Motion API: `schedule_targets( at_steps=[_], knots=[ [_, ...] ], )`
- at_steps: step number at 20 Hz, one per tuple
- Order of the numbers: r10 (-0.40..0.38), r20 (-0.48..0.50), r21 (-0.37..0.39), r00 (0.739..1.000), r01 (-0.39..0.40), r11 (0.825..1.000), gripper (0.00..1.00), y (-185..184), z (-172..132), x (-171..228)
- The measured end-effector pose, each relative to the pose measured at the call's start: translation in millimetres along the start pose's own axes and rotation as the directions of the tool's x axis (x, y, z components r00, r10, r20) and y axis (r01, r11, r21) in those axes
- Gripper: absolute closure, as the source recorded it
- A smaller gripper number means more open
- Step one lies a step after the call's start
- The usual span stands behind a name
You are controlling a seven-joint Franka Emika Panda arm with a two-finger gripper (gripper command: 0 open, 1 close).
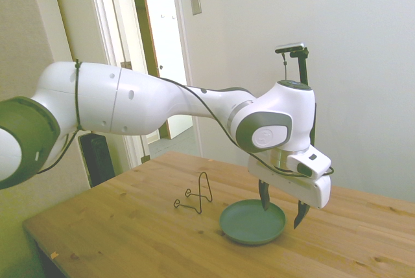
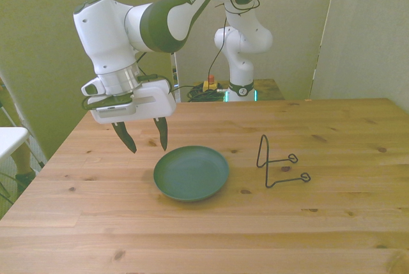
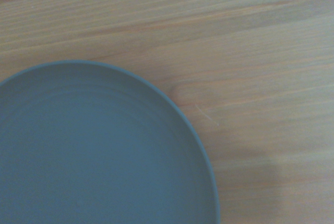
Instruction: Load the plate
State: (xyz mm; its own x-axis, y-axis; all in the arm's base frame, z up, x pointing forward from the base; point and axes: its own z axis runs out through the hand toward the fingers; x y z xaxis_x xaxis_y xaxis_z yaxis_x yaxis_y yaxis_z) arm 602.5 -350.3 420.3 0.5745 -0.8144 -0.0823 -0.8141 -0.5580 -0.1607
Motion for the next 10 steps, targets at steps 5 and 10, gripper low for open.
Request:
schedule_targets(
  at_steps=[5,10],
  knots=[
    [-0.012,0.038,-0.015,0.999,0.013,1.0,0.0,-10,26,13],
    [-0.019,0.1,-0.011,0.995,0.02,1.0,1.0,-17,48,11]
  ],
)
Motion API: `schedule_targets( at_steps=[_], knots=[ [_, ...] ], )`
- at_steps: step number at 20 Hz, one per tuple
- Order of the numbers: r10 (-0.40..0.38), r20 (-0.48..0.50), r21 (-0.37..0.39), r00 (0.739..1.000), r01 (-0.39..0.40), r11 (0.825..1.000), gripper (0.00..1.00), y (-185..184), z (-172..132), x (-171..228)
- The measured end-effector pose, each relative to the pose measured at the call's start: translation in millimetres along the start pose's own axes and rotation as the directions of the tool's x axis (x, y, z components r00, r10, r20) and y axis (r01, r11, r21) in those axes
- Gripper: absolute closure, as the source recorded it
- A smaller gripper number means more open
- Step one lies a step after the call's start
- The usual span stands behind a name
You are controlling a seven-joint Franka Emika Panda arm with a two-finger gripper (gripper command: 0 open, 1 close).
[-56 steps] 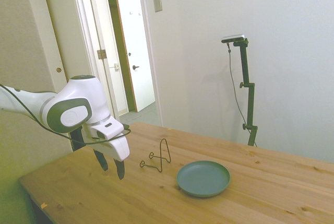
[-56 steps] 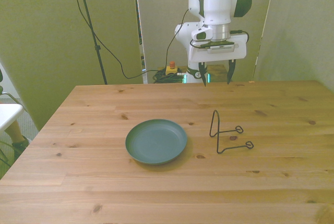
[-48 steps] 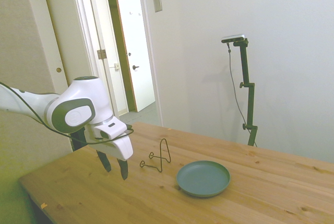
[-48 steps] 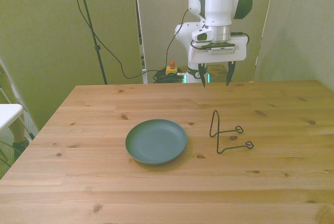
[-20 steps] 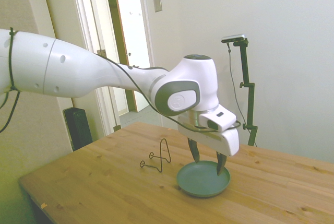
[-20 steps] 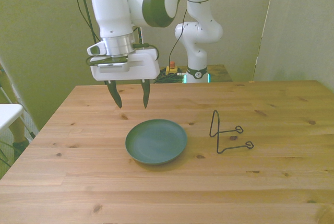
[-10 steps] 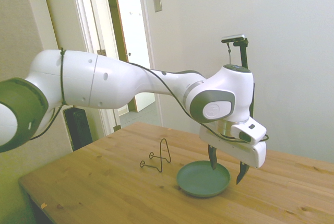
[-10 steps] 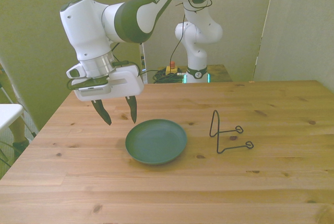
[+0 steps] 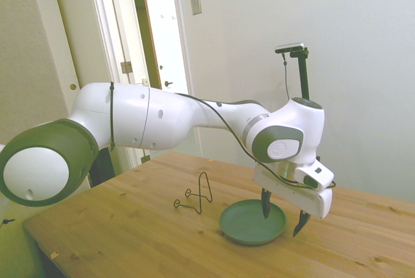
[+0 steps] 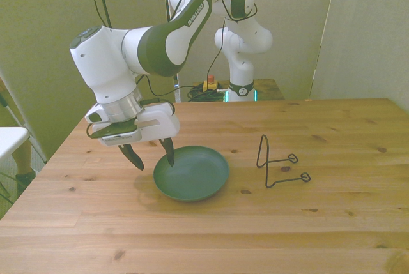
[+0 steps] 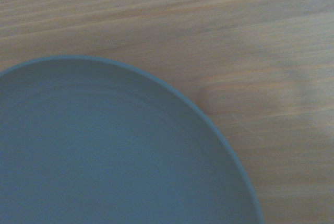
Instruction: Load the plate
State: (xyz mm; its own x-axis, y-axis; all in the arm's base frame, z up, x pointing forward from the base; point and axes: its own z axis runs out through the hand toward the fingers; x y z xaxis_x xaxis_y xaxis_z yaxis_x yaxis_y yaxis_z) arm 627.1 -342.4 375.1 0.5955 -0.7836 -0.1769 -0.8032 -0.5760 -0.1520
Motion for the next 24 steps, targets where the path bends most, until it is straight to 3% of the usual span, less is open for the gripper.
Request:
schedule_targets(
  at_steps=[13,24],
  knots=[
    [-0.064,0.061,0.006,0.996,0.063,0.998,1.0,-3,16,-6],
    [-0.062,0.068,0.005,0.996,0.062,0.998,1.0,8,19,-2]
  ],
)
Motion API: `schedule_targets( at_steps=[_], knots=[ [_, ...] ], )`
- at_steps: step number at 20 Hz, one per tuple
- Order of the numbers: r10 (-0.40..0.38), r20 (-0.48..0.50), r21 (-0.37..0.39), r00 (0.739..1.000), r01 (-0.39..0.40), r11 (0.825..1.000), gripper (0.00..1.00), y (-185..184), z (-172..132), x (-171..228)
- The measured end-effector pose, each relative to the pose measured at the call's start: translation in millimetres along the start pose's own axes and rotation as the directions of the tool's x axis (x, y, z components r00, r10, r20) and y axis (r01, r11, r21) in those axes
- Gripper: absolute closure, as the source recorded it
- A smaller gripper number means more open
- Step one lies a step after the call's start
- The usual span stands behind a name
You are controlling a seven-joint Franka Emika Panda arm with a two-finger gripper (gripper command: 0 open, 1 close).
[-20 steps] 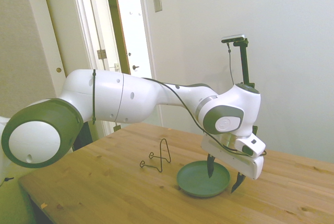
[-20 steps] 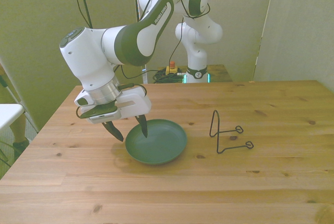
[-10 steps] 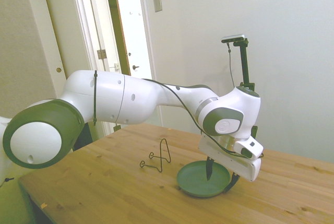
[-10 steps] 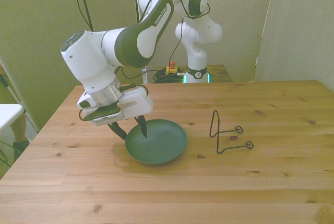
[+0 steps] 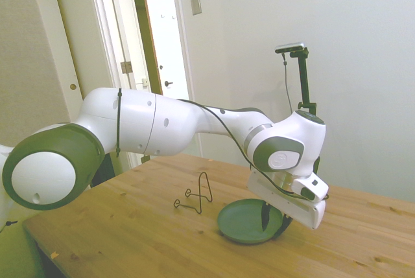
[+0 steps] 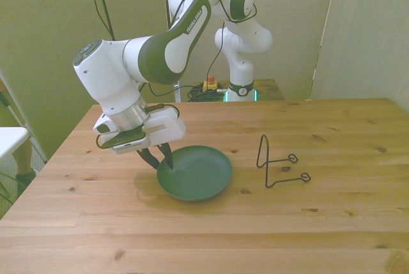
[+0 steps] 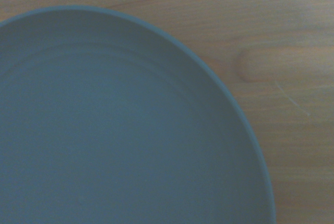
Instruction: Load the plate
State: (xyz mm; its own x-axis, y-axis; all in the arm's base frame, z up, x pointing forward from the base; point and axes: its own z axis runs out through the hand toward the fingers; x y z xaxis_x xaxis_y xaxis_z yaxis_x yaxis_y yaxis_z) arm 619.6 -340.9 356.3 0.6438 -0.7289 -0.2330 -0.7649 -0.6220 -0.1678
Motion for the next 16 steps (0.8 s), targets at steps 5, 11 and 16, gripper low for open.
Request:
schedule_targets(
  at_steps=[5,11,16],
  knots=[
    [-0.002,-0.004,0.011,1.0,0.002,1.0,1.0,9,-6,4],
    [-0.003,-0.003,0.019,1.0,0.003,1.0,1.0,12,-12,5],
    [-0.009,-0.023,0.025,1.0,0.01,1.0,1.0,8,-24,4]
  ],
)
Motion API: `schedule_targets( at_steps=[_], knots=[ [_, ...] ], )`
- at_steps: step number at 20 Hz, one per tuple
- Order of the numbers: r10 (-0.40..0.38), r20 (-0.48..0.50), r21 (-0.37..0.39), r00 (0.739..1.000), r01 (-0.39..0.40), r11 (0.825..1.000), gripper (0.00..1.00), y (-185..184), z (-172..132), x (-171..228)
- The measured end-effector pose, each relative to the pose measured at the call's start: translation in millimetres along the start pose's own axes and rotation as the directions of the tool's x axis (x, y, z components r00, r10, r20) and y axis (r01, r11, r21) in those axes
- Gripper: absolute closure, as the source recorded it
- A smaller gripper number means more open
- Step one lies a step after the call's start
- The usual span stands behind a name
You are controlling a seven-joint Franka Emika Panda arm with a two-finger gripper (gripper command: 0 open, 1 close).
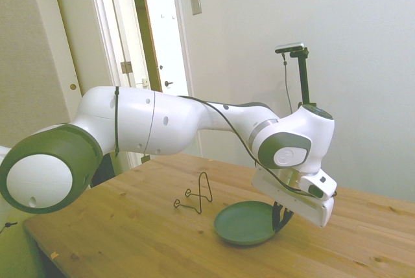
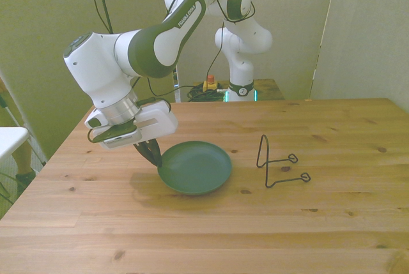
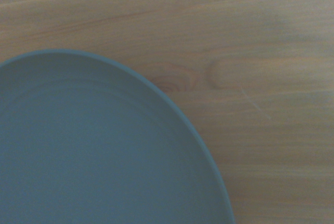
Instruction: Load the plate
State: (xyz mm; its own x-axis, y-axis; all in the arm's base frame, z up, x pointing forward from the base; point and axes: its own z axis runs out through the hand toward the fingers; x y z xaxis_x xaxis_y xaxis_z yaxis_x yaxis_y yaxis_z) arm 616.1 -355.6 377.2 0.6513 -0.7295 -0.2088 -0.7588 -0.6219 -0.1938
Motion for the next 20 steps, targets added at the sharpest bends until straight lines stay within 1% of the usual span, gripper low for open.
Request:
schedule_targets(
  at_steps=[3,8,12,15,17,19,20],
  knots=[
    [-0.011,-0.031,0.013,0.999,0.012,1.0,1.0,-6,-24,-9],
    [-0.026,-0.104,0.035,0.994,0.03,0.999,1.0,-14,-77,-38],
    [-0.03,-0.182,0.059,0.983,0.041,0.997,1.0,-18,-137,-73],
    [-0.035,-0.256,0.083,0.966,0.058,0.995,1.0,-27,-191,-108],
    [-0.033,-0.311,0.088,0.95,0.063,0.994,1.0,-39,-224,-136],
    [-0.034,-0.359,0.081,0.933,0.068,0.994,1.0,-59,-247,-165],
    [-0.034,-0.391,0.072,0.92,0.068,0.995,1.0,-73,-256,-179]
  ],
)
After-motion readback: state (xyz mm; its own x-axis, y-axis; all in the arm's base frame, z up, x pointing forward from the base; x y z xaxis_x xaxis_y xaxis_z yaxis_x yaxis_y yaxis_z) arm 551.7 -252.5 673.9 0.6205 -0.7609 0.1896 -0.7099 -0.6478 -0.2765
